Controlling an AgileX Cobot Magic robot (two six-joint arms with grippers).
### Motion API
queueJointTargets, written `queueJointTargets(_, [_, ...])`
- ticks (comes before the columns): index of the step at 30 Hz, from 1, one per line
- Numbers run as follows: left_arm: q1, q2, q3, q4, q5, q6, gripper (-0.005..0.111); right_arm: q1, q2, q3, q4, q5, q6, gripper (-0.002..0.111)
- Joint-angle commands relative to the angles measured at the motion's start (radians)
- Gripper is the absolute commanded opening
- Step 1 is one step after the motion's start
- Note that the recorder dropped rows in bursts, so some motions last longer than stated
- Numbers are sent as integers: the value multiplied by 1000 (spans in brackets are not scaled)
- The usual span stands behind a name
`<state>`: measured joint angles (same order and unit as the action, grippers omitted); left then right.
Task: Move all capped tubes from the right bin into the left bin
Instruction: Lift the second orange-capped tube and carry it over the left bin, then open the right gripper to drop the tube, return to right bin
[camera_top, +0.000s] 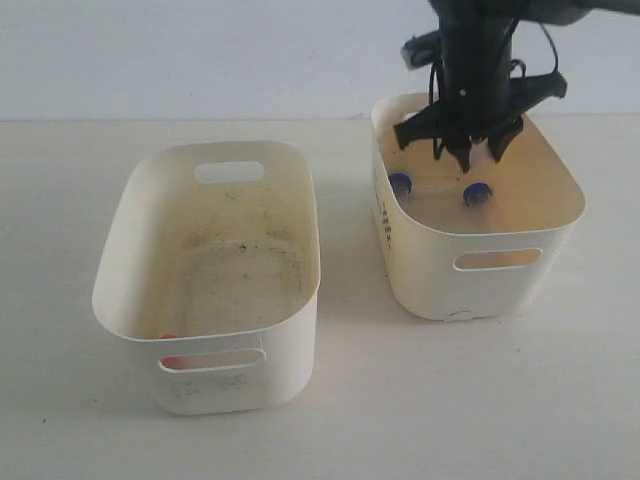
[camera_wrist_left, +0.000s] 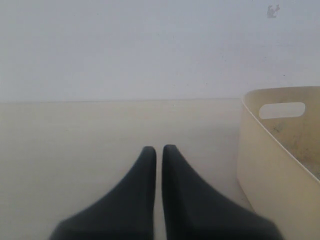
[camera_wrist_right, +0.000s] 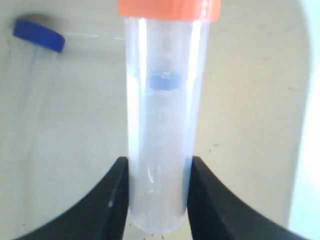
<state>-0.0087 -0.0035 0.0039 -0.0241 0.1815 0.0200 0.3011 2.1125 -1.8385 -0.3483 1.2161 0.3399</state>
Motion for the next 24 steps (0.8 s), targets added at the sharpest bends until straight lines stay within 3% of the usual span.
queueJointTargets(1, [-1, 4, -4, -2, -10, -4, 4, -1, -117, 1, 71, 5, 1, 0])
queueJointTargets(6, [-1, 4, -4, -2, -10, -4, 4, 26, -219, 1, 297, -24, -55, 0])
queueJointTargets(10, [-1, 4, -4, -2, -10, -4, 4, 106, -252, 1, 448, -24, -131, 0])
queueJointTargets(18, [-1, 4, -4, -2, -10, -4, 4, 295, -251, 48, 474, -127, -136, 1])
queueJointTargets(20, [-1, 4, -4, -2, -10, -4, 4, 330, -251, 76, 474, -178, -136, 7])
queueJointTargets(24, [-1, 4, -4, -2, -10, -4, 4, 369, -251, 153, 478, -256, -136, 33])
